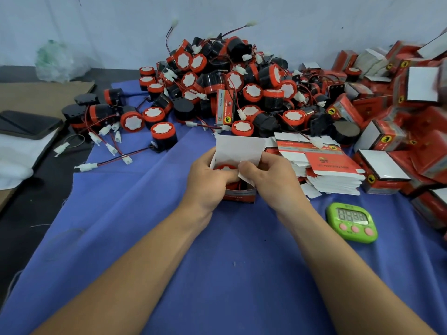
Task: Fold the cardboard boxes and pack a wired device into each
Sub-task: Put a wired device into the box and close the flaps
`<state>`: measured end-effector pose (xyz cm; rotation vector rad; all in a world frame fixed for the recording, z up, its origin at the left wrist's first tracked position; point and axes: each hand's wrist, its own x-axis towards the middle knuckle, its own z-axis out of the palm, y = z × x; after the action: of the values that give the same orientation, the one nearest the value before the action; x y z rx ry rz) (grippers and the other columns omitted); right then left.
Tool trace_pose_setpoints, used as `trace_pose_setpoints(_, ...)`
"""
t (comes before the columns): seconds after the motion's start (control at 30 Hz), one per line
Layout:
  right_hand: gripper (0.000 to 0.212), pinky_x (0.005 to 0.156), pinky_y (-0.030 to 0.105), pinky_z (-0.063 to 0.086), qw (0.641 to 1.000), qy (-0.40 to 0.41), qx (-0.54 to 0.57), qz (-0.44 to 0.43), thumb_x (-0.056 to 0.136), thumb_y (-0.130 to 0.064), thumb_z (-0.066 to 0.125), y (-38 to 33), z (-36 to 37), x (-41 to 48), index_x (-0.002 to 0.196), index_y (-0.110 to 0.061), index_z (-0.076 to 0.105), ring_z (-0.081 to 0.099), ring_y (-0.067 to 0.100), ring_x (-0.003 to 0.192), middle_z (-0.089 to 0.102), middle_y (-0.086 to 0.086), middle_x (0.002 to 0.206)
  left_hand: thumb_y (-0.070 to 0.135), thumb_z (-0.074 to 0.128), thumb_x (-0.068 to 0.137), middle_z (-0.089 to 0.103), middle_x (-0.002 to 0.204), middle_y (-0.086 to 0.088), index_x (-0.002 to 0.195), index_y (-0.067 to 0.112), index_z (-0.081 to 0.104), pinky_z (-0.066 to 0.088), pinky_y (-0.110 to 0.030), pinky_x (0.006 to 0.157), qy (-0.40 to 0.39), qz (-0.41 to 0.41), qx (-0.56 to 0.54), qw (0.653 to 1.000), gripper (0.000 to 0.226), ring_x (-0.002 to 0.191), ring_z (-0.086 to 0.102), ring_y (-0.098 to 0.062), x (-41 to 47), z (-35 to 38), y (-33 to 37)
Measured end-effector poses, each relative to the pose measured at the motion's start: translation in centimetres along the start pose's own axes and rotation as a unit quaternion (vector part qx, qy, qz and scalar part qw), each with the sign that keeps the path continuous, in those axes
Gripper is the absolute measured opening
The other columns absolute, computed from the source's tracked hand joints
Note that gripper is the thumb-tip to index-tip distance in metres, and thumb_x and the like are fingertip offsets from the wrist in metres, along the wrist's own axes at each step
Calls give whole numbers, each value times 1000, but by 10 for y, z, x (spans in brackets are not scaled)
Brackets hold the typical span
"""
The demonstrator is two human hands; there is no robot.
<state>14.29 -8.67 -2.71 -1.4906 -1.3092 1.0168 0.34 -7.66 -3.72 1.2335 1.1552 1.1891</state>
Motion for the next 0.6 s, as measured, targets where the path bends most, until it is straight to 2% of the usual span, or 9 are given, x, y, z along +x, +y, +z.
trace_pose_setpoints(0.1,21,89,51,59,1000,-5,-12,0,85,-28,68,2,0,1,103,-32,77,73,19,96,78,-9,97,-10,60,79,80,104,2,115,24,75,58,-26,75,-56,-12,-4,998,52,97,76,-16,0,-8,4)
trace_pose_setpoints(0.23,20,88,39,60,999,-30,14,9,93,-17,69,7,-7,6,99,-35,77,74,9,94,78,-16,96,8,55,70,78,115,-8,122,18,75,60,-40,89,-138,-29,-36,989,56,107,74,-29,2,-24,10)
trace_pose_setpoints(0.3,22,81,29,61,998,-37,40,9,95,-13,70,9,-11,7,94,-35,76,75,3,89,78,-17,94,17,49,77,74,125,-14,130,14,71,57,-44,97,-186,-41,-67,979,57,115,69,-35,6,-34,12)
trace_pose_setpoints(0.4,25,69,16,59,997,-46,69,3,96,-9,68,11,-14,9,95,-34,75,74,2,89,79,-16,95,22,48,101,69,134,-15,137,13,65,40,-57,117,-182,-62,-36,981,40,129,59,-42,15,-44,10)
trace_pose_setpoints(0.47,28,68,15,58,995,-55,85,0,98,-7,66,12,-15,9,96,-33,75,75,3,92,79,-14,97,24,56,103,72,132,-9,136,16,65,45,-51,115,-188,-66,-15,980,35,128,63,-33,18,-43,7)
trace_pose_setpoints(0.53,28,73,19,60,993,-63,102,0,98,-6,64,13,-15,9,100,-31,76,75,6,94,79,-12,100,22,69,93,75,126,-2,134,17,67,56,-38,103,-185,-45,9,982,41,120,69,-23,16,-39,5)
trace_pose_setpoints(0.6,31,82,28,61,990,-71,120,6,99,-3,62,13,-16,8,103,-29,77,75,11,98,79,-9,103,10,76,91,77,119,4,130,19,70,61,-29,90,-147,3,54,988,41,111,73,-16,14,-33,0)
